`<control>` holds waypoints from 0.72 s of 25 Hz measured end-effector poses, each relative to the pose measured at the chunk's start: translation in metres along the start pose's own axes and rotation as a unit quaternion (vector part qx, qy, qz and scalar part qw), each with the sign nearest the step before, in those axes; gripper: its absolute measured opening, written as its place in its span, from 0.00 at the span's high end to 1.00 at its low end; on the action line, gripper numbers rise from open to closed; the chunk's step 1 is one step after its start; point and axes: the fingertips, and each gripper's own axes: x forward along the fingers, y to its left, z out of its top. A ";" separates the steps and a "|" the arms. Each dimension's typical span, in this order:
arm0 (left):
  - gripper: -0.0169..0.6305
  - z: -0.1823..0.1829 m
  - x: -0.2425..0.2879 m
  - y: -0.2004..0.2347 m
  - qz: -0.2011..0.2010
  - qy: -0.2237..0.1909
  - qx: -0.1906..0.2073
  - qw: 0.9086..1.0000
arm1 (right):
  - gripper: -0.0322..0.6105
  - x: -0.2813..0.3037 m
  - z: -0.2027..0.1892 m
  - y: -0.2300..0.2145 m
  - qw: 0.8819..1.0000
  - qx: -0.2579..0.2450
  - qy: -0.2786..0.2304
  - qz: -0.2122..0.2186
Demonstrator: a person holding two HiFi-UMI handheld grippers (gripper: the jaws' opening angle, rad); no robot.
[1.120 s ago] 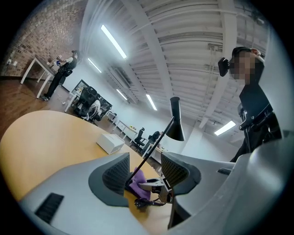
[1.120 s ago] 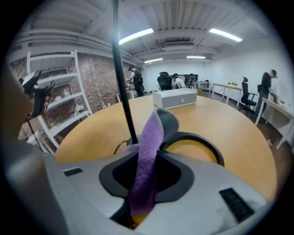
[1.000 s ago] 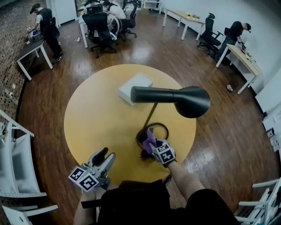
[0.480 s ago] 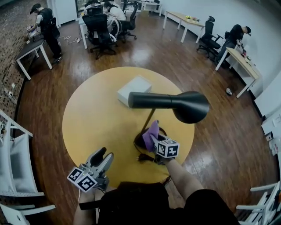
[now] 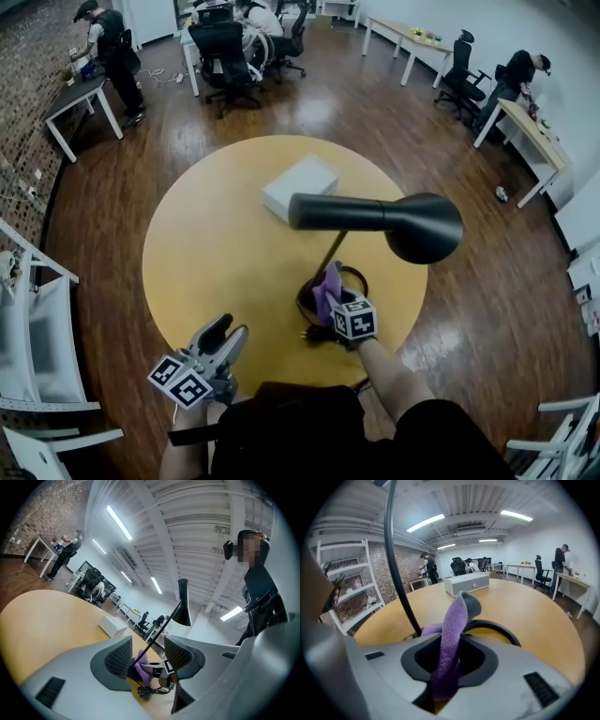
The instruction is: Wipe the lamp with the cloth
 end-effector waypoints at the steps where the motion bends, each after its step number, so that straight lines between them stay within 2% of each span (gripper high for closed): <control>1: 0.65 -0.001 0.001 0.001 -0.003 0.003 -0.001 1.000 | 0.81 -0.005 -0.008 -0.008 1.000 -0.013 0.008 -0.011; 7: 0.65 -0.009 0.015 0.000 -0.030 0.023 -0.008 0.999 | 0.81 -0.037 -0.039 -0.057 0.996 -0.050 0.018 -0.072; 10: 0.65 -0.012 0.021 -0.002 -0.043 0.032 -0.010 0.999 | 0.81 -0.046 -0.047 -0.073 0.992 -0.038 0.035 -0.114; 12: 0.65 -0.014 0.024 -0.003 -0.050 0.035 -0.011 0.998 | 0.81 -0.055 -0.046 -0.067 0.991 -0.043 0.037 -0.120; 15: 0.65 -0.013 0.026 -0.005 -0.060 0.038 -0.012 0.997 | 0.81 -0.069 -0.033 -0.034 0.990 -0.114 0.010 -0.085; 18: 0.65 -0.010 0.025 -0.002 -0.064 0.039 -0.013 0.997 | 0.81 -0.075 -0.010 0.022 0.976 -0.218 -0.023 -0.006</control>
